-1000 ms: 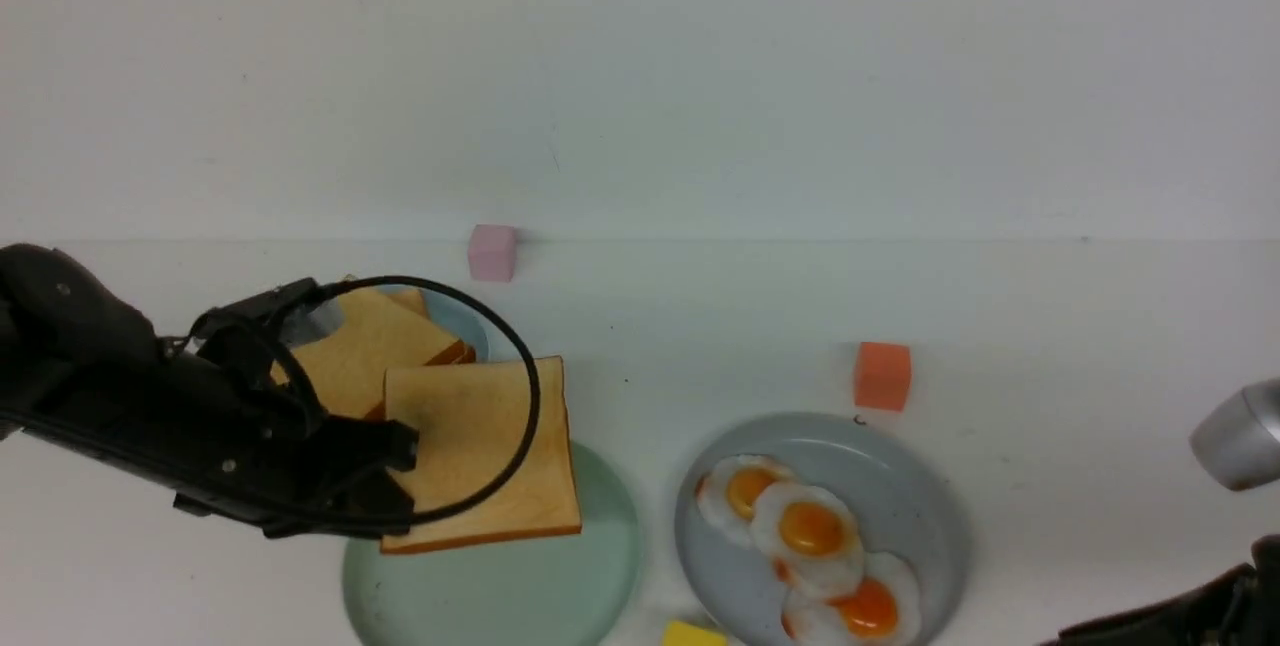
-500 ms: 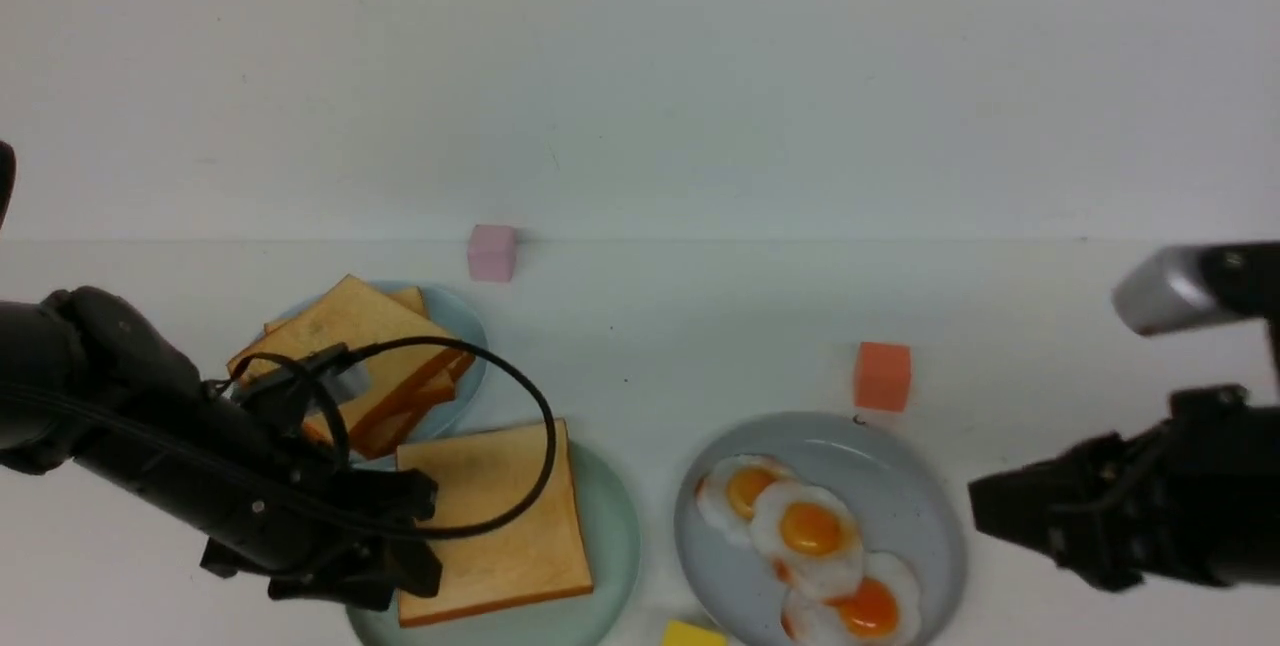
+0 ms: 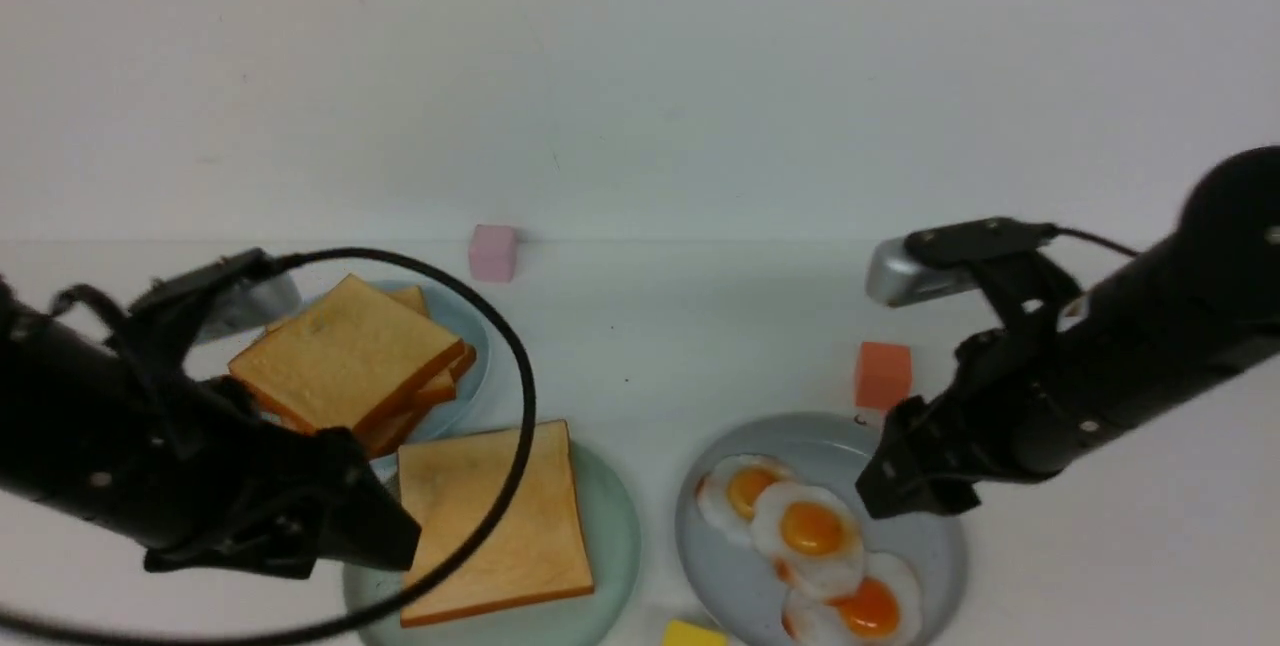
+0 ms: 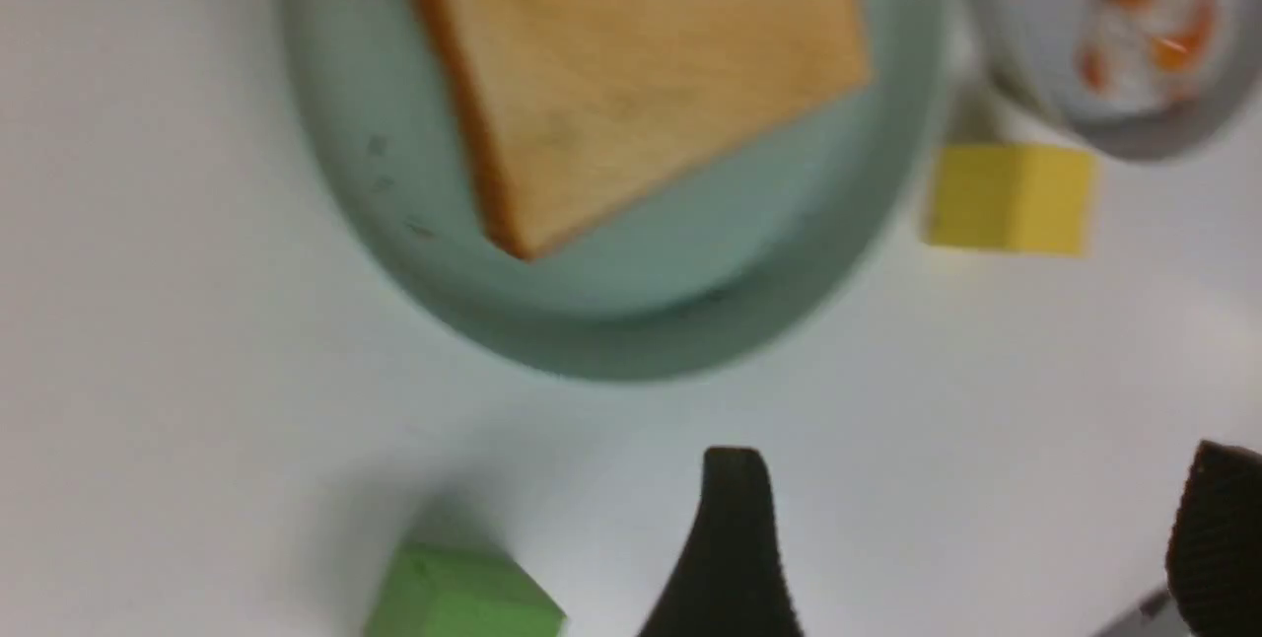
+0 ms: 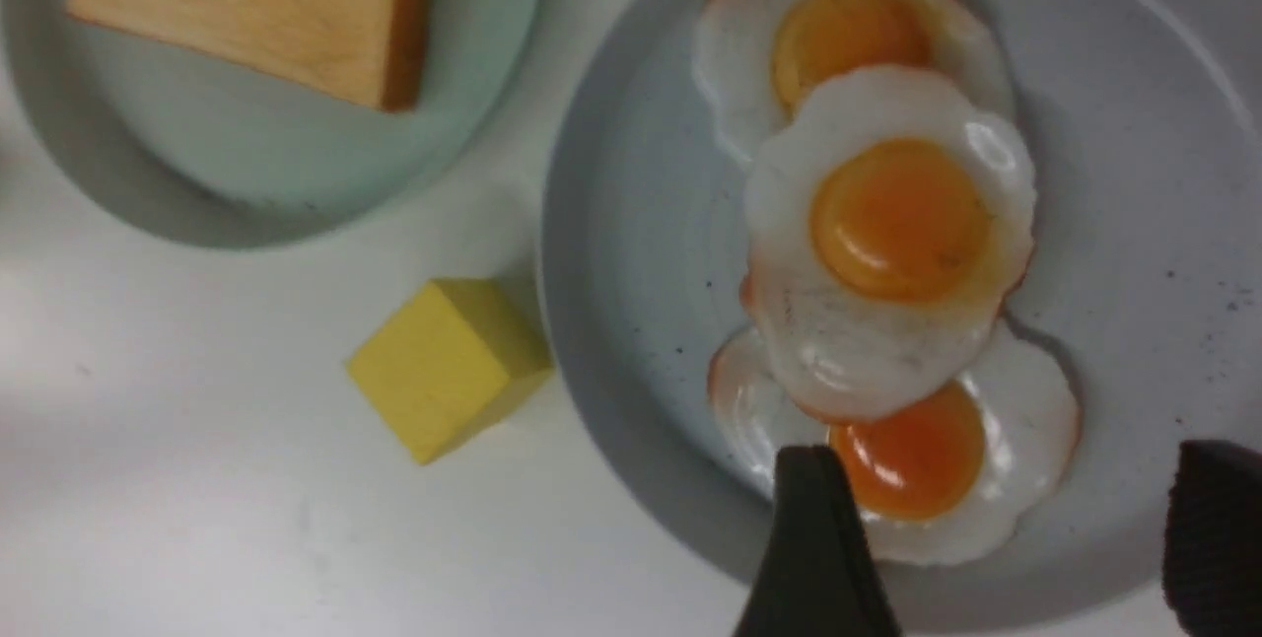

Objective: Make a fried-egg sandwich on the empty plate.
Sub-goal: Use the left arm to put a slice of bread into the empty plate in the middle

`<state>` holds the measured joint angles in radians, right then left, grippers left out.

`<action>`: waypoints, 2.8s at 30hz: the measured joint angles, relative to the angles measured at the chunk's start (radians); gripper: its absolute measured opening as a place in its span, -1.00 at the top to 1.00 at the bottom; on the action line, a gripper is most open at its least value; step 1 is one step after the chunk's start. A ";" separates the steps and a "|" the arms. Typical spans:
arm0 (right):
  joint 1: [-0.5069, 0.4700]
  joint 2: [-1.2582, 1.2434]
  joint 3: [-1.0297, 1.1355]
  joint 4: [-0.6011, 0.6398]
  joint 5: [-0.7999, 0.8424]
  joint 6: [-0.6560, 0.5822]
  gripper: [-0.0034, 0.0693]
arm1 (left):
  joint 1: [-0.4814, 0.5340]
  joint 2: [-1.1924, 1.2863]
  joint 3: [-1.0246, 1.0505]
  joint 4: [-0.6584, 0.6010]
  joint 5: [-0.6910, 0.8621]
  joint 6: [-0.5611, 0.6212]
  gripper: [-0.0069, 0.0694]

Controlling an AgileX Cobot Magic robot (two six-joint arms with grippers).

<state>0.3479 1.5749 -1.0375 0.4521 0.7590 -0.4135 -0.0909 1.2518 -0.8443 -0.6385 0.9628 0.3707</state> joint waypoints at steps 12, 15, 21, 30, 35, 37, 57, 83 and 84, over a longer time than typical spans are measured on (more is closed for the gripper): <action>0.000 0.092 -0.012 0.167 0.033 -0.106 -0.37 | 0.000 0.115 -0.022 0.017 -0.208 -0.040 0.13; 0.000 0.077 -0.012 0.170 0.071 -0.106 -0.37 | 0.000 0.264 -0.060 0.026 -0.227 -0.086 0.57; 0.000 0.060 -0.012 0.171 0.100 -0.106 -0.37 | 0.000 0.429 -0.131 0.037 -0.250 -0.113 0.61; 0.000 0.060 -0.012 0.181 0.102 -0.106 -0.37 | 0.000 0.504 -0.152 0.041 -0.266 -0.101 -0.13; 0.000 0.060 -0.012 0.213 0.111 -0.106 -0.37 | 0.000 0.542 -0.153 0.004 -0.266 -0.059 -0.20; 0.000 0.060 -0.012 0.224 0.116 -0.106 -0.37 | 0.000 0.554 -0.153 -0.014 -0.266 -0.028 -0.16; -0.012 0.060 -0.012 0.233 0.128 -0.093 -0.37 | 0.000 0.493 -0.152 -0.073 -0.224 0.071 0.67; -0.130 0.207 -0.013 0.303 -0.009 -0.318 -0.37 | 0.000 0.446 -0.013 -0.117 -0.329 0.090 0.15; -0.130 0.218 -0.013 0.323 -0.013 -0.335 -0.37 | 0.000 0.445 -0.013 -0.117 -0.326 0.090 0.09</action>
<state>0.2176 1.7924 -1.0507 0.7754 0.7462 -0.7486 -0.0909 1.6967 -0.8572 -0.7553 0.6371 0.4609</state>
